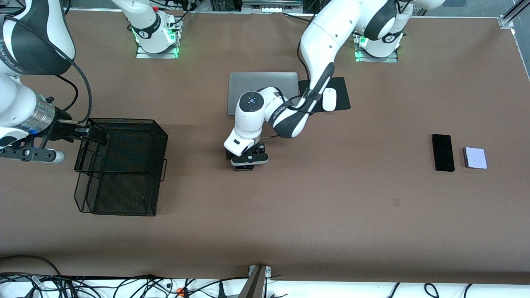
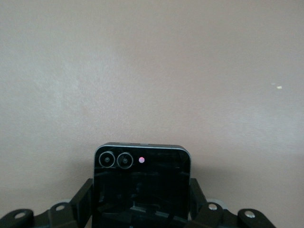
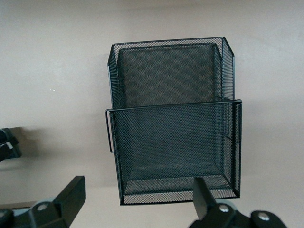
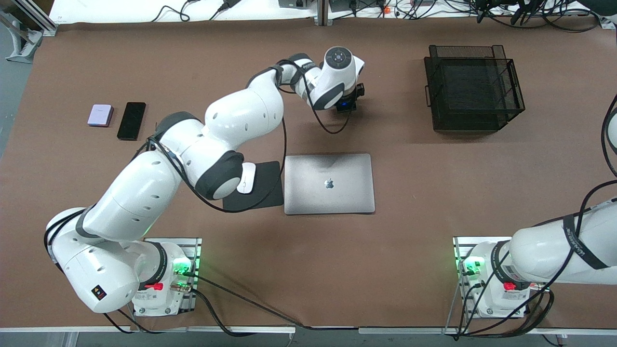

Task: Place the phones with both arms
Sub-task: 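Carry the flip phone to the table middle and set it down with the left gripper, then grasp flip phone with the right gripper while the left gripper grasps black phone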

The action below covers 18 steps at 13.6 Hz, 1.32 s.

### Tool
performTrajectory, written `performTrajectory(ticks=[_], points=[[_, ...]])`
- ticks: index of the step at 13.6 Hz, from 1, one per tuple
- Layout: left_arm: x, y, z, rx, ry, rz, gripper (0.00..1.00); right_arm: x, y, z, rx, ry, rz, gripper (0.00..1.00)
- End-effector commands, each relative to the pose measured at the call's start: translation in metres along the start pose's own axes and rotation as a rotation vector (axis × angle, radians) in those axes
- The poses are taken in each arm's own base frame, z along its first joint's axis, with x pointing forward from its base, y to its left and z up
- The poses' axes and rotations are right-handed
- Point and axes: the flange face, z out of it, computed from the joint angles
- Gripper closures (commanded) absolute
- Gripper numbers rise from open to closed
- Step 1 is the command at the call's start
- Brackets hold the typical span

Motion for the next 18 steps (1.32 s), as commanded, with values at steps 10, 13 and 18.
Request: performTrajectory(ticks=[10, 13, 18], points=[[0.083, -0.009, -0.083, 0.014, -0.088, -0.304, 0.00, -0.003, 0.004, 0.003, 0.007, -0.026, -0.019, 0.00], [0.143, -0.047, -0.169, 0.018, -0.187, -0.316, 0.00, -0.010, -0.029, 0.015, 0.007, -0.076, -0.056, 0.00], [0.209, -0.198, -0.199, 0.197, -0.461, -0.055, 0.00, -0.028, -0.172, 0.056, 0.079, -0.063, -0.136, 0.00]])
